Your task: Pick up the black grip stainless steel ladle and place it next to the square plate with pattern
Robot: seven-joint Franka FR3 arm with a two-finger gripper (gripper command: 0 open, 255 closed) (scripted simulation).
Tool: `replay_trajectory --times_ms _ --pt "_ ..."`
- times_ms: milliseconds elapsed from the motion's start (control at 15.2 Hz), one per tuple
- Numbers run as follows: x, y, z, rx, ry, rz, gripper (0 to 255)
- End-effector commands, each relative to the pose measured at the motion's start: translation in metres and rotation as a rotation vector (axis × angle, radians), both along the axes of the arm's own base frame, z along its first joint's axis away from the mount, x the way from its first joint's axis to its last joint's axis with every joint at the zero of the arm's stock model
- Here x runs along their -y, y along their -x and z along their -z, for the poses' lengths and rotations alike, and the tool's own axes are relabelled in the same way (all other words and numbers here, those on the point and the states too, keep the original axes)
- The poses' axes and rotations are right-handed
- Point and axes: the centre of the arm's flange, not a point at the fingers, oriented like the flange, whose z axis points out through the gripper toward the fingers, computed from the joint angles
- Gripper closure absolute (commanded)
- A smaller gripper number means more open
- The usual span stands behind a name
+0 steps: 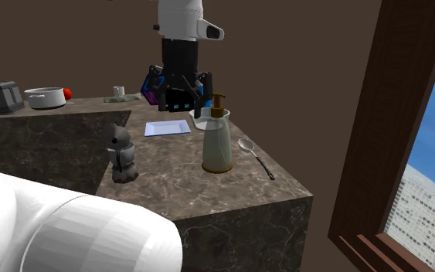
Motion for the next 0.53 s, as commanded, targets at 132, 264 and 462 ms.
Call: replay_trajectory --times_ms 132,264,462 --pt "0.013 -0.016 0.014 0.004 0.014 -0.042 0" --pt "0.025 -0.033 0.029 0.007 0.028 -0.083 0" --pt "0.042 -0.06 0.049 0.013 0.048 -0.146 0"
